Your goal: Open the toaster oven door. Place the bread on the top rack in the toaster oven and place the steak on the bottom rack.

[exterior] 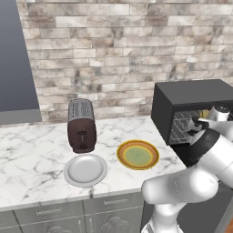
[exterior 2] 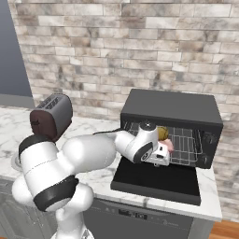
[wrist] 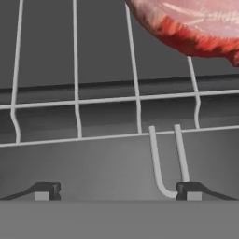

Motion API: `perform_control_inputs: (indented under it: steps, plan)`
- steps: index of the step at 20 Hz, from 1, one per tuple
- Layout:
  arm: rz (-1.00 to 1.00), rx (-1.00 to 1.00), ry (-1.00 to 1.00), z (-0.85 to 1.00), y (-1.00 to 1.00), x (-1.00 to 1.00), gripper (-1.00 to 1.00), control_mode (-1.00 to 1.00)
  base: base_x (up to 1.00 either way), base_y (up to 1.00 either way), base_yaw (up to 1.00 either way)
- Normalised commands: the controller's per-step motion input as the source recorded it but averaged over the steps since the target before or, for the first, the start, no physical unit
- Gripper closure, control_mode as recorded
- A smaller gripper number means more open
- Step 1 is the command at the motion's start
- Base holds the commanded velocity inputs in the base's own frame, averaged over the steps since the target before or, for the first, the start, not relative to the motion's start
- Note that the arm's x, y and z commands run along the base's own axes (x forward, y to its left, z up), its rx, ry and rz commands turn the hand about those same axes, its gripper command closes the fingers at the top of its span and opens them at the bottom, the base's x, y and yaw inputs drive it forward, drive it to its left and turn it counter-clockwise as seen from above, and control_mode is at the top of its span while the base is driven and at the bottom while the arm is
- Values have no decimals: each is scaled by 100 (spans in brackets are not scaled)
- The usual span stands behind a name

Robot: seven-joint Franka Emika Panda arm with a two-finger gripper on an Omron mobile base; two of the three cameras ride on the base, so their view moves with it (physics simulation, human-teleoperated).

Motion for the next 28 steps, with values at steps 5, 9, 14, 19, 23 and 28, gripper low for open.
perform_control_inputs:
  steps: [5,9,14,19,23,28]
  plan:
    - [0,0,0,0,0,30,-100,-100,0,0,0]
    - [0,0,0,0,0,31,-100,-100,0,0,0]
    - [0,0,0,0,-1,30,-100,-100,0,0,0]
    - [0,0,0,1,-4,26,-100,-100,0,0,0]
    - [0,0,-5,0,-2,16,-100,-100,0,0,0]
    - [0,1,-12,0,0,13,-100,-100,0,0,0]
